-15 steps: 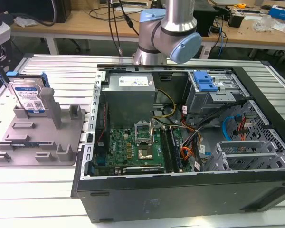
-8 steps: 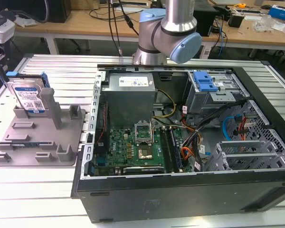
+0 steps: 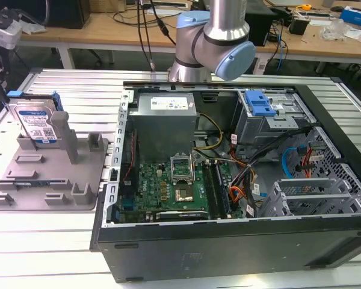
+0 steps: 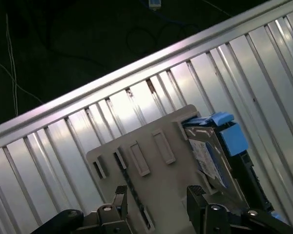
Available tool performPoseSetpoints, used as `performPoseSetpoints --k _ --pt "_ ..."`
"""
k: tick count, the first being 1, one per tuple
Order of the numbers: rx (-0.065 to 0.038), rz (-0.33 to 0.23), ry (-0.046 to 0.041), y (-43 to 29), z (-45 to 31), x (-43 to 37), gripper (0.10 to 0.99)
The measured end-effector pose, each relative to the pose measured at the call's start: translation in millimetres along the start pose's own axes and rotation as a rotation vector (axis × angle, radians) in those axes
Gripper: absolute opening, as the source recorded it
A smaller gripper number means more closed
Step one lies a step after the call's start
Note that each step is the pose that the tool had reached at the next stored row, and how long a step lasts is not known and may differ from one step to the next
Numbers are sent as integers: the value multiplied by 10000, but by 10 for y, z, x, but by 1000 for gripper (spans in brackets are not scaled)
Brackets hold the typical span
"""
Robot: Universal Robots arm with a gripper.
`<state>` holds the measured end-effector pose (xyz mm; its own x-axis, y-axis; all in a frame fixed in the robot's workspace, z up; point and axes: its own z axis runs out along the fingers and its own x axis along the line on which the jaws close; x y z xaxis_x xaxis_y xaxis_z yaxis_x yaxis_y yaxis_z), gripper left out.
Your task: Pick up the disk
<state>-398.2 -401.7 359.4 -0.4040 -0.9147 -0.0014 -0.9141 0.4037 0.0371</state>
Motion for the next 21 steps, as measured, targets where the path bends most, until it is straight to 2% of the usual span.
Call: performPoseSetpoints --k 2,7,13,16,19,21 --pt "10 -348 15 0 0 0 600" --pt "43 -1685 80 0 2 0 600" --pt "74 -2796 133 0 4 0 600" --pt "154 -2969 123 1 5 -5 600" --pt "162 -2988 129 3 5 -5 600" --pt "181 -2999 170 26 6 -60 600"
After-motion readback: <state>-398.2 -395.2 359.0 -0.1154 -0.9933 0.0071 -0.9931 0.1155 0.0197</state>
